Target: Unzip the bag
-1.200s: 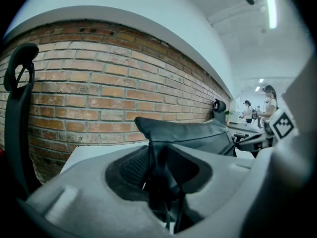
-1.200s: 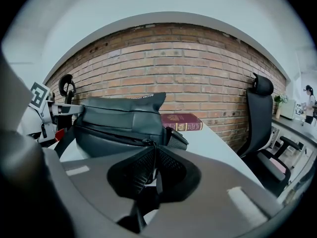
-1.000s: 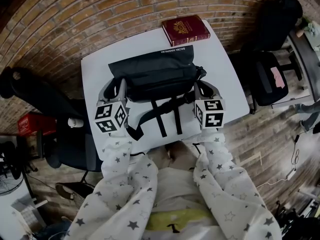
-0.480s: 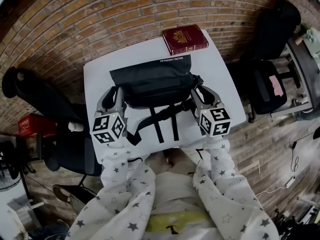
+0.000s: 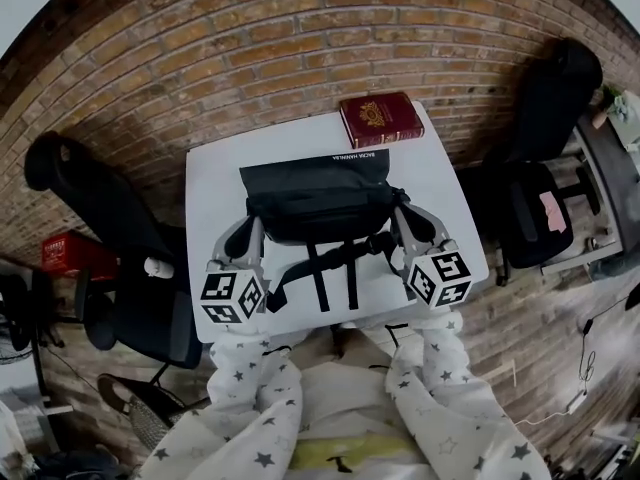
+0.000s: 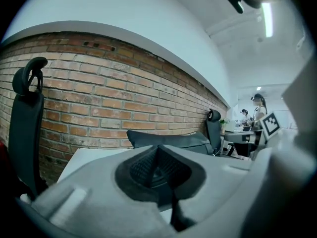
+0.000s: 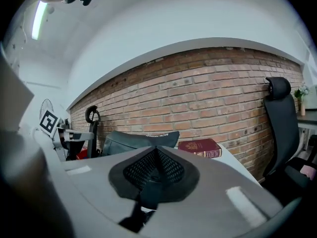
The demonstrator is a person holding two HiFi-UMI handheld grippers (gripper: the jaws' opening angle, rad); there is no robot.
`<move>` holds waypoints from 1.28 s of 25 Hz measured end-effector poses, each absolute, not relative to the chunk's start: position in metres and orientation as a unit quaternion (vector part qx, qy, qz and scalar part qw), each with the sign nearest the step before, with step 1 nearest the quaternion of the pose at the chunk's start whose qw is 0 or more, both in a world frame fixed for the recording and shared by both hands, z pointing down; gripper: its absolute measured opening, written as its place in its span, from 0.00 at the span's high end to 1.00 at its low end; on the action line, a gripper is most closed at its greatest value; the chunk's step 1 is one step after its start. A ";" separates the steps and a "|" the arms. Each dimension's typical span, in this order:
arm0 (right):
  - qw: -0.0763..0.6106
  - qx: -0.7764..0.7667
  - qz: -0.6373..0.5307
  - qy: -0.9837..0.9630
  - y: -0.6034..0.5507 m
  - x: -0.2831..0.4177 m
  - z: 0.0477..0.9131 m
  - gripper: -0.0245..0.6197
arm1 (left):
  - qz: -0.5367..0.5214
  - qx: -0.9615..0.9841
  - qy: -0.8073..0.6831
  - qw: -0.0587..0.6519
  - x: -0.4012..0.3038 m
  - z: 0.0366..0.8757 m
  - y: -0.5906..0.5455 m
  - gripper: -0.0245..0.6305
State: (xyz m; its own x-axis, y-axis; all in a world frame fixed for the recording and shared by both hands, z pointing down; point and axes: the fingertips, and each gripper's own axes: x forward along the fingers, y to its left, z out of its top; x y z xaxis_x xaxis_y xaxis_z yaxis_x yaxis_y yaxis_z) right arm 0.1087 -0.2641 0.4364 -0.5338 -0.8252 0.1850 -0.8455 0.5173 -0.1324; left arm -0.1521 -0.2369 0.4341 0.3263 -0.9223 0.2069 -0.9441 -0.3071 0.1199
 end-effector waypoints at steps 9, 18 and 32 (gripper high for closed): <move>-0.006 0.473 0.104 -0.875 -0.261 0.095 0.397 0.95 | 0.040 0.814 -0.571 0.098 -0.157 0.409 -0.227 0.96; -0.060 0.473 0.107 -0.873 -0.264 0.089 0.370 0.95 | 0.010 0.810 -0.579 0.091 -0.177 0.387 -0.227 0.97; -0.079 0.475 0.101 -0.871 -0.271 0.087 0.361 0.95 | -0.006 0.802 -0.591 0.081 -0.193 0.374 -0.232 0.96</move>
State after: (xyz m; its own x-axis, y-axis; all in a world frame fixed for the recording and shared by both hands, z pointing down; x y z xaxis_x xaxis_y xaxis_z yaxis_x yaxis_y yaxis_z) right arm 0.0873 -0.2710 0.3607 -0.5361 -0.8431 -0.0424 -0.8111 0.5284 -0.2507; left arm -0.1926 -0.2321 0.3740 0.3007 -0.9498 0.0864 -0.9479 -0.2876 0.1372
